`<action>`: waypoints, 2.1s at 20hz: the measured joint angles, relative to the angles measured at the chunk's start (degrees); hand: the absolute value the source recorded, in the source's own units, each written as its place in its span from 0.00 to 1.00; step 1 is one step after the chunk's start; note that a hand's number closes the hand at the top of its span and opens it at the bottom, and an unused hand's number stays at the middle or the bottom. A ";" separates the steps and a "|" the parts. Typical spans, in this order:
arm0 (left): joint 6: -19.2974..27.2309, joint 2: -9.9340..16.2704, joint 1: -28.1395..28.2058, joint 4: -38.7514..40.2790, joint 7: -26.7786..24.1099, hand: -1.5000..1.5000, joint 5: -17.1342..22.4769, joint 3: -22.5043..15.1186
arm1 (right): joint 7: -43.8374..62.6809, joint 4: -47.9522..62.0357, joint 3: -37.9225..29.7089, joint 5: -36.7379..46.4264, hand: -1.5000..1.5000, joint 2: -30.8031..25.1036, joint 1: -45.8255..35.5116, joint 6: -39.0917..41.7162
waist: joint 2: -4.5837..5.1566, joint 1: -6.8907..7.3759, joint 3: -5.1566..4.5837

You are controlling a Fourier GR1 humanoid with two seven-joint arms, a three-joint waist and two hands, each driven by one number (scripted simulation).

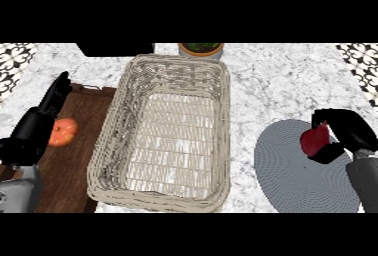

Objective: Pick the pear from the placemat and place it in the basket

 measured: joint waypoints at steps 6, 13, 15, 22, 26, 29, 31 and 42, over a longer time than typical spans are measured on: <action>0.00 -0.04 0.13 0.62 -0.12 0.50 0.22 0.45 | 1.83 -13.51 -5.59 -10.54 1.00 6.82 -2.63 -2.48 | -0.28 -0.72 0.23; -0.17 0.26 -1.16 2.15 -0.63 0.50 0.08 0.79 | 10.96 -34.50 -6.03 -21.45 1.00 11.32 -7.14 6.77 | -0.19 -0.63 0.25; -0.27 -0.02 -0.72 1.91 -0.95 0.50 0.13 0.59 | 16.27 -39.59 -5.80 -24.02 1.00 11.61 -10.16 10.69 | -0.14 -0.21 0.25; -0.53 -0.49 -1.58 1.68 -0.49 0.50 -0.02 -0.01 | 38.67 -49.33 -1.57 -30.22 1.00 16.10 -23.84 20.02 | 0.12 0.87 0.27; -0.62 -0.95 -0.68 0.84 -0.76 0.50 -0.36 -0.59 | 49.84 -47.88 1.19 -31.41 1.00 19.17 -33.33 22.17 | 0.25 1.38 0.28; -0.62 -0.69 -2.61 2.16 -0.45 0.50 -0.43 -0.16 | 54.29 -43.30 3.28 -30.42 1.00 21.83 -39.39 20.72 | 0.42 1.55 0.28; -0.74 -0.74 -2.72 2.80 -1.10 0.50 -0.58 -0.22 | 57.49 -41.07 5.53 -30.65 1.00 22.86 -41.99 18.77 | 0.46 1.66 0.28; -1.72 -0.42 -2.86 2.22 -0.33 0.50 -0.03 0.34 | 62.32 -27.47 12.74 -35.01 1.00 24.29 -48.25 15.84 | 0.53 1.83 0.32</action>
